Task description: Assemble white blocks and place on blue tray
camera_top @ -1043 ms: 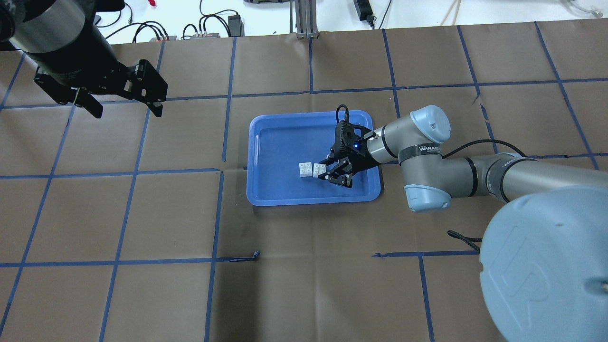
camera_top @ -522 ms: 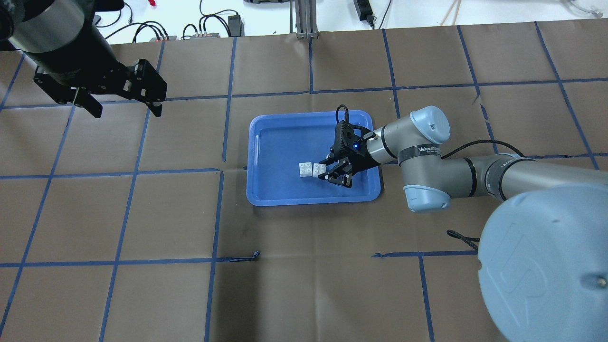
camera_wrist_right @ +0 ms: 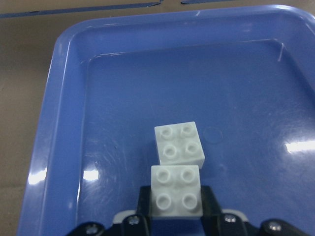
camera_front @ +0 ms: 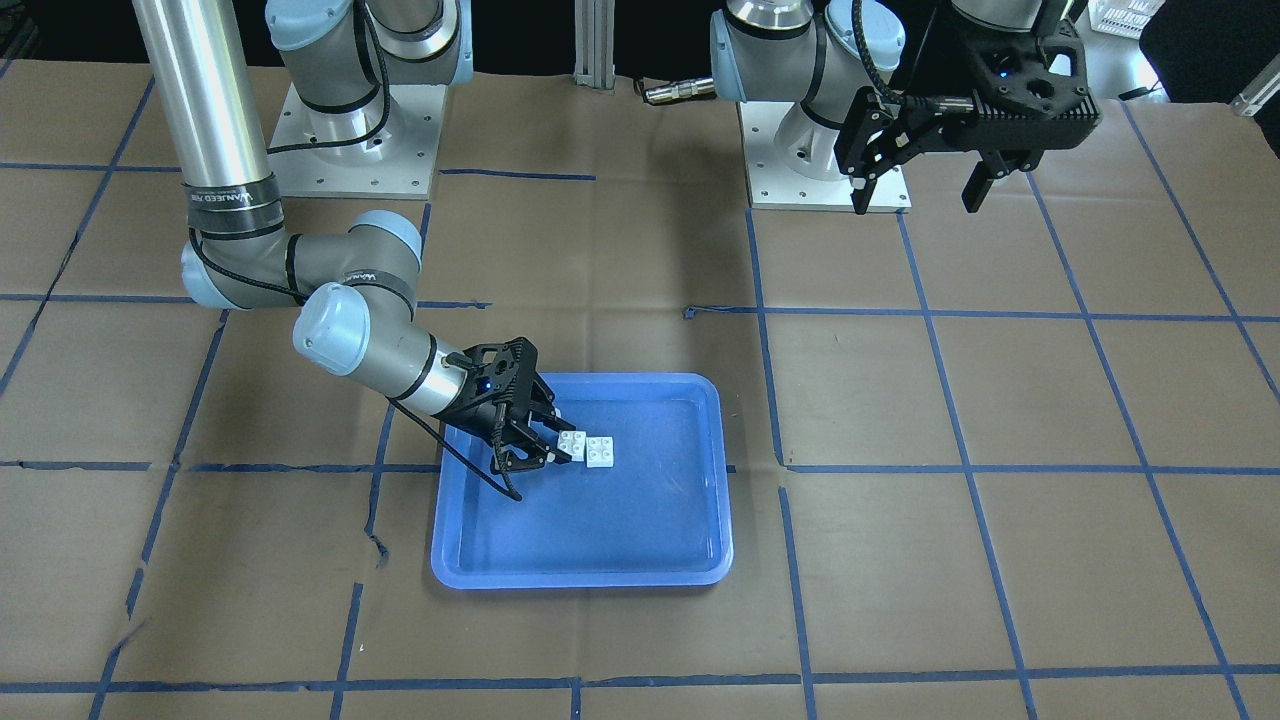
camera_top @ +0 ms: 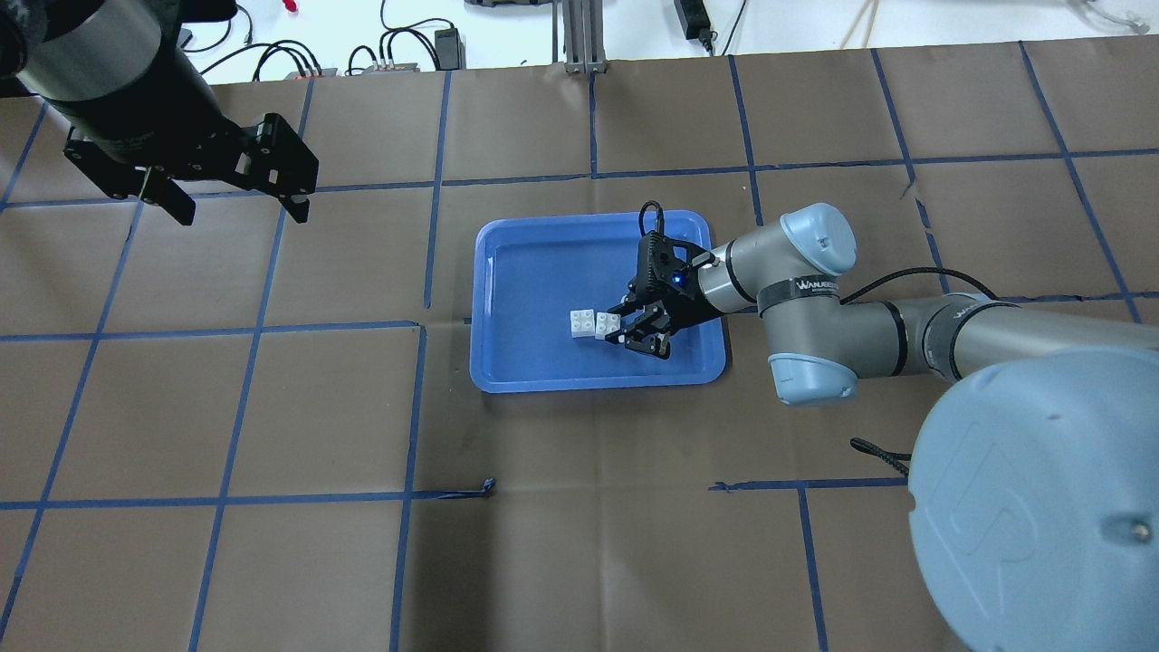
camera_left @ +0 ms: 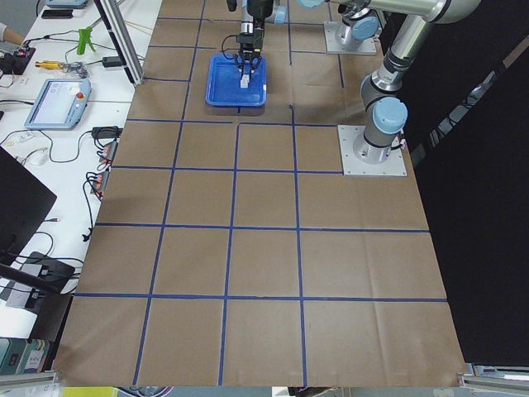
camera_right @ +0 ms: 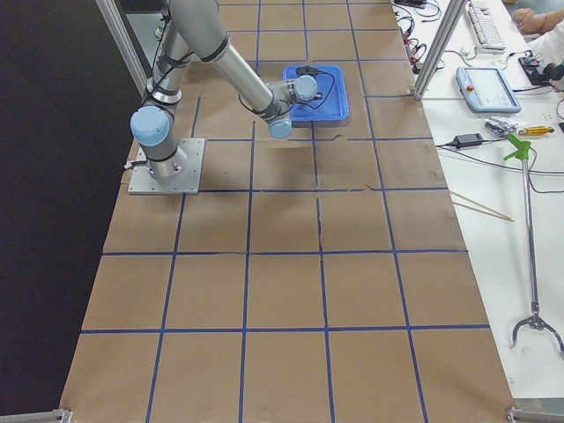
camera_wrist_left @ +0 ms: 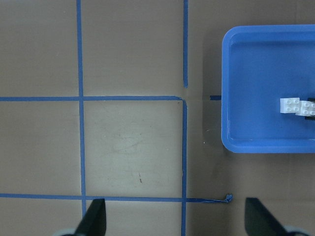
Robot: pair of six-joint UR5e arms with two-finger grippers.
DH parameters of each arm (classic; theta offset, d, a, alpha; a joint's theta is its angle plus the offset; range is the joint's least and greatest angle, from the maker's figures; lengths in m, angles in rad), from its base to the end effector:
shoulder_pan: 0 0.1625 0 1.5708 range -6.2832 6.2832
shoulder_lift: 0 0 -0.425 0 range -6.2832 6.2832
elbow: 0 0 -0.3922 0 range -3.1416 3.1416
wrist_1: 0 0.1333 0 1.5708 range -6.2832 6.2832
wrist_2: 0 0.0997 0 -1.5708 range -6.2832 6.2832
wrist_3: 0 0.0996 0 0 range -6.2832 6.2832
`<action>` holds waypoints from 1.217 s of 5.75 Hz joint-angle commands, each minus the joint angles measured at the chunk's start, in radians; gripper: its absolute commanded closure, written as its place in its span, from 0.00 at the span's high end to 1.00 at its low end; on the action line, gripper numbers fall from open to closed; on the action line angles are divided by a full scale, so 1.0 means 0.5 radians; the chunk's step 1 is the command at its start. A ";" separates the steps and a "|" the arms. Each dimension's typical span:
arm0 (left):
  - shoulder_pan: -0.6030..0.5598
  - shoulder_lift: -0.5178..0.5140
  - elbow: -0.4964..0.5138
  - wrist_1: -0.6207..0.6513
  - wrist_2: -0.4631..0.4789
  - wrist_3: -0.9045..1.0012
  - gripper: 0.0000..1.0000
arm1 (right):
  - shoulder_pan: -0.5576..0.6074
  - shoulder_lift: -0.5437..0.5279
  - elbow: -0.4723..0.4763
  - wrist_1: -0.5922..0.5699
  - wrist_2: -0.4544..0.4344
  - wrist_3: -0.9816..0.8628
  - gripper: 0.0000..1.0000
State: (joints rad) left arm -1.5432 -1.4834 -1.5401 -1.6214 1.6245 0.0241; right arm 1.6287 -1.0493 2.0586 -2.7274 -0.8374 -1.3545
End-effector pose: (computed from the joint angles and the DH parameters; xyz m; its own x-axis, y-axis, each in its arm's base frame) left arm -0.1153 -0.4619 0.5396 -0.9985 -0.0071 -0.0552 -0.0035 0.9978 -0.0661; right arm 0.2303 -0.5176 0.1405 -0.1020 -0.9948 0.0012 -0.7311 0.0741 -0.6782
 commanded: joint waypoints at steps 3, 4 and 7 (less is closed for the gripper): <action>0.000 0.000 -0.003 0.028 0.000 -0.002 0.99 | 0.001 0.025 -0.012 -0.006 0.009 0.000 0.30; 0.000 0.000 -0.003 0.028 0.000 0.001 0.99 | 0.001 0.025 -0.015 -0.009 0.009 0.000 0.30; 0.000 0.000 -0.003 0.028 0.000 -0.002 0.99 | 0.001 0.025 -0.018 -0.012 0.015 0.000 0.29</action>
State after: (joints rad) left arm -1.5432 -1.4834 -1.5416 -1.6076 1.6245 0.0231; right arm 1.6291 -1.0370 2.0495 -2.7334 -0.8303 -1.3545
